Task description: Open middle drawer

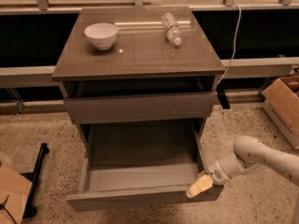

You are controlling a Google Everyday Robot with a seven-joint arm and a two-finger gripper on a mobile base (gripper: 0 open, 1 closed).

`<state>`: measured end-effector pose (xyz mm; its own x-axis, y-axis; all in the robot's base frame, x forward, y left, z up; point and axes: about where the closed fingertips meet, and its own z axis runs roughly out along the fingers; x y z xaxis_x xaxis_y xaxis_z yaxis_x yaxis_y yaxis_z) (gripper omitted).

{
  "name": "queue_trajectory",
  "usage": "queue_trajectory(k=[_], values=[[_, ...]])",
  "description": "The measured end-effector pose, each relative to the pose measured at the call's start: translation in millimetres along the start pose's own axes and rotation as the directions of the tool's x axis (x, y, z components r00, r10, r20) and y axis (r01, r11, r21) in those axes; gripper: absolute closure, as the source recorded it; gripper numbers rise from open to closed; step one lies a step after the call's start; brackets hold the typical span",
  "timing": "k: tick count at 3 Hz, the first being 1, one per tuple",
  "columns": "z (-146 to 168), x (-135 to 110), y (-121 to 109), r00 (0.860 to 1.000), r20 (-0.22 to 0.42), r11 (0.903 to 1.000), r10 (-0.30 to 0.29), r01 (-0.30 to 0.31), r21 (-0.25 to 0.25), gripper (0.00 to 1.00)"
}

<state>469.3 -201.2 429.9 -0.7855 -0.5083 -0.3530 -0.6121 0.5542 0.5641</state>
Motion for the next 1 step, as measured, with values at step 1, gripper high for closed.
queue_trajectory(k=[1], values=[[2.2, -1.7, 1.8, 1.000, 0.000, 1.0000, 0.000, 0.000, 0.000, 0.00]])
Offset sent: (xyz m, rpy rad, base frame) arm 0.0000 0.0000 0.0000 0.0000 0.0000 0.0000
